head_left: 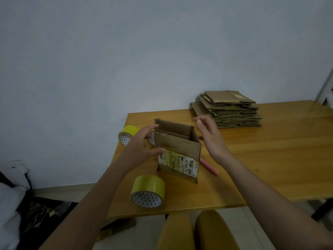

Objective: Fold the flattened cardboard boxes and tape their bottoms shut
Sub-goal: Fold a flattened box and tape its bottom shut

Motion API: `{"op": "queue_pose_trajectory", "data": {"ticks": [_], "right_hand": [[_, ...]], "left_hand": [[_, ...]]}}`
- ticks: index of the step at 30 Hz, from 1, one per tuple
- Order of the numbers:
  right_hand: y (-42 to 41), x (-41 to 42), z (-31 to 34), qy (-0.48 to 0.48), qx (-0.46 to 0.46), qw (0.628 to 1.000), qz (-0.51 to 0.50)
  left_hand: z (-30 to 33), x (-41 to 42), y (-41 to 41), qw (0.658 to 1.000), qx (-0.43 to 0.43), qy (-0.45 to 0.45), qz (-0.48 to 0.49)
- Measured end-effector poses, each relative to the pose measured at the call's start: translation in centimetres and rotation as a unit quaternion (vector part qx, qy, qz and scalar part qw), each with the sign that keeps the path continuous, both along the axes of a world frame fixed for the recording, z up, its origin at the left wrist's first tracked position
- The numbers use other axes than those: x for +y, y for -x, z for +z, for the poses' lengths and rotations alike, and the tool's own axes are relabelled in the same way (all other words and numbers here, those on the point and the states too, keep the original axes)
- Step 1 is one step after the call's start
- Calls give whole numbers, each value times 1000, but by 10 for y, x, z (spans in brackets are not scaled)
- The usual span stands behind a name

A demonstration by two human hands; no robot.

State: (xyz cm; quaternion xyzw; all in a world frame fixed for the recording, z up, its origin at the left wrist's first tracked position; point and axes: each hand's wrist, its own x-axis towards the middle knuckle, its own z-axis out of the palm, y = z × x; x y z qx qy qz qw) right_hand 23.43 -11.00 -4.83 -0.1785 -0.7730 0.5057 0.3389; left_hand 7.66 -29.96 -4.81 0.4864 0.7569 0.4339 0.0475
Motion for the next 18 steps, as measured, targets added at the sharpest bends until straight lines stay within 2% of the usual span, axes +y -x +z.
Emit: {"op": "queue_pose_trajectory", "data": {"ticks": [2,6,9,14,18], "right_hand": [[-5,1,-9,-28,19,999,-18],[-9,1,-15,-76,-17,997,-14],[-5,5,-13,-61,-44,997,-14],[4,0,-8,8,-73,997,17],[5,0,-10,29,-50,998,-13]], "left_hand": [[-1,4,1,1000,13,-7,-1],[4,12,1,999,22,-30,-13],[10,12,1,998,32,-41,-21],[9,15,-6,997,13,7,-78],[8,15,-6,995,-55,-29,-74]]}}
